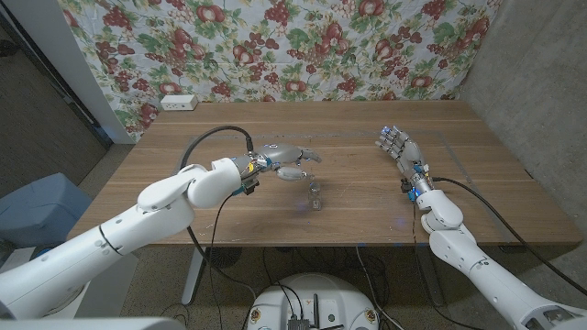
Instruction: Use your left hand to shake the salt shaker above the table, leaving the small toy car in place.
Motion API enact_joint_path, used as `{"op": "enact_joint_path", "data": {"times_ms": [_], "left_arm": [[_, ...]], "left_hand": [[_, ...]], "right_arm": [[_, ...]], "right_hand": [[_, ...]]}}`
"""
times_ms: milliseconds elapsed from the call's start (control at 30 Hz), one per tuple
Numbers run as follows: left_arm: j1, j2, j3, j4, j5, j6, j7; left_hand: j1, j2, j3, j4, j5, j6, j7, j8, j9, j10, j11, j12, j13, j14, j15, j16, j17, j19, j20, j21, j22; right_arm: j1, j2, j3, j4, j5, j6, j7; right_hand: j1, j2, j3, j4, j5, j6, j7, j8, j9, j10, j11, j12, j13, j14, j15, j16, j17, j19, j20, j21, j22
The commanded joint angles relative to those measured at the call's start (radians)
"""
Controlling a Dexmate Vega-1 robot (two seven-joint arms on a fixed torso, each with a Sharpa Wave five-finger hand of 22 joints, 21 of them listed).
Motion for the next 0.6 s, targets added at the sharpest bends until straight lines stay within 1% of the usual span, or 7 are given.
{"op": "enact_joint_path", "data": {"times_ms": [33,267,367,600], "left_arm": [[-0.004,-0.001,0.024,0.009,0.004,0.03,-0.018],[-0.012,-0.007,0.039,0.021,-0.008,0.032,-0.03],[-0.013,-0.007,0.045,0.02,-0.001,0.038,-0.03],[-0.02,-0.022,0.064,0.04,0.003,0.036,-0.02]], "left_hand": [[0.036,-0.005,-0.008,0.001,-0.003,0.03,0.004,0.008,0.005,0.031,-0.001,0.005,0.005,0.039,-0.006,0.008,0.005,0.032,-0.006,0.011,0.001],[0.066,-0.01,-0.016,0.003,-0.004,0.044,0.013,0.009,0.007,0.052,0.001,0.005,0.006,0.072,-0.011,0.013,0.005,0.065,-0.008,0.02,0.002],[0.078,-0.011,-0.021,0.004,-0.004,0.052,0.015,0.009,0.007,0.059,0.008,0.004,0.006,0.089,-0.015,0.016,0.006,0.079,-0.011,0.024,0.002],[0.101,-0.008,-0.024,0.004,-0.003,0.064,0.017,0.01,0.009,0.075,0.007,0.005,0.006,0.099,-0.02,0.015,0.006,0.088,-0.013,0.026,0.003]], "right_arm": [[-0.005,-0.007,-0.003,-0.015,-0.007,-0.014,-0.01],[-0.008,-0.011,-0.001,-0.022,-0.005,-0.017,-0.013],[-0.007,-0.013,-0.002,-0.018,-0.008,-0.014,-0.009],[-0.004,-0.015,-0.001,-0.011,-0.004,-0.015,0.0]], "right_hand": [[-0.005,-0.004,0.001,-0.004,0.007,0.011,0.005,0.005,0.001,0.012,0.0,0.007,0.001,0.006,-0.002,0.006,0.003,0.006,0.0,-0.003,0.005],[-0.006,-0.004,0.0,-0.004,0.006,0.012,0.004,0.005,0.001,0.012,-0.001,0.007,0.001,0.007,0.0,0.007,0.003,0.007,0.0,-0.004,0.005],[-0.007,-0.004,0.0,-0.004,0.006,0.012,0.004,0.005,0.001,0.014,-0.001,0.008,0.001,0.007,0.0,0.007,0.003,0.007,0.0,-0.004,0.005],[-0.009,-0.004,0.0,-0.003,0.006,0.013,0.003,0.005,0.001,0.015,0.001,0.008,0.001,0.006,0.0,0.007,0.003,0.008,0.0,-0.006,0.005]]}}
